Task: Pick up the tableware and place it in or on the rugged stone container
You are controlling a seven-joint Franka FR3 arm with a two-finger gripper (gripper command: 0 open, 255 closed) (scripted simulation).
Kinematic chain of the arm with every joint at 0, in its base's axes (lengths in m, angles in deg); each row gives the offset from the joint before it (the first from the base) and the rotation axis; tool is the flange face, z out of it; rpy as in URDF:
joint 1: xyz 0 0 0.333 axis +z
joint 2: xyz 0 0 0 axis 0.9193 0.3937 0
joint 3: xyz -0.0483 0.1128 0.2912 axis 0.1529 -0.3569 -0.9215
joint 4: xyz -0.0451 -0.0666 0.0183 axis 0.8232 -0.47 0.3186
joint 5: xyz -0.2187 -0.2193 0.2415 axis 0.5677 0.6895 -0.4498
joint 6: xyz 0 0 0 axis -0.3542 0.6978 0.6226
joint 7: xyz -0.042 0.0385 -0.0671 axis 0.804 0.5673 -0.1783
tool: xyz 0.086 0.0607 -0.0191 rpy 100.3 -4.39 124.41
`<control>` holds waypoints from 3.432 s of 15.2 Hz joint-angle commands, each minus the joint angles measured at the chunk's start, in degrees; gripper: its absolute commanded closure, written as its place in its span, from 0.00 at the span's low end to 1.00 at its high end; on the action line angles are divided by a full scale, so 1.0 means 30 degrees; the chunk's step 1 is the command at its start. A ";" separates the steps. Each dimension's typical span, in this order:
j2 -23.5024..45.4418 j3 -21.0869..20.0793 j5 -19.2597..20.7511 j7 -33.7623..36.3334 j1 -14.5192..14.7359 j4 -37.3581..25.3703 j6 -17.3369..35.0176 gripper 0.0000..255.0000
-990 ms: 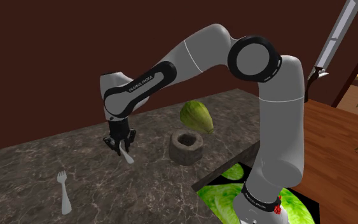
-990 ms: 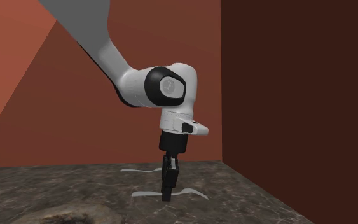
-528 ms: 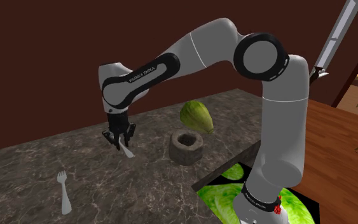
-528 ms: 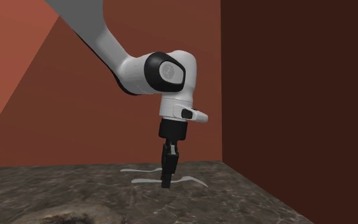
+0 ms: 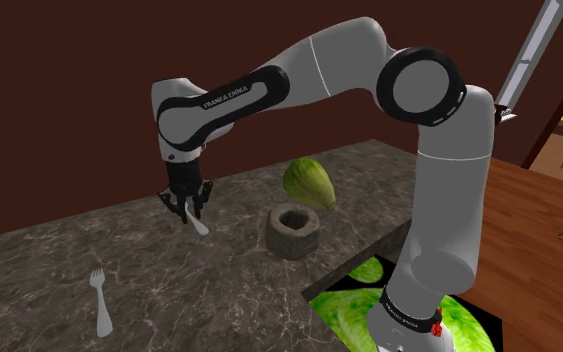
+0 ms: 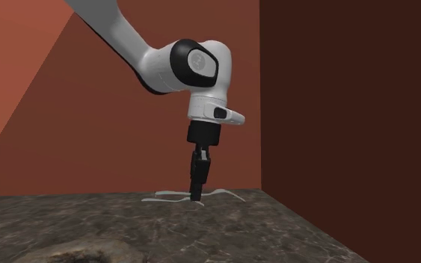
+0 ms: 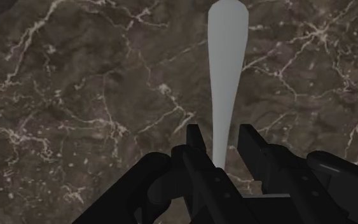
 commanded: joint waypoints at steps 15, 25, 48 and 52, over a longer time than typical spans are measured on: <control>-0.1029 -0.0070 -0.0244 0.0071 -0.0073 -0.2796 -0.3796 1.00; -0.6982 0.0767 -0.1610 -0.2445 -0.1278 0.4209 -0.2745 1.00; -1.5924 0.3672 -0.1488 -0.6994 -0.2503 1.5267 -0.0949 1.00; -1.5752 0.3648 -0.1512 -0.7015 -0.2497 1.5579 -0.0465 1.00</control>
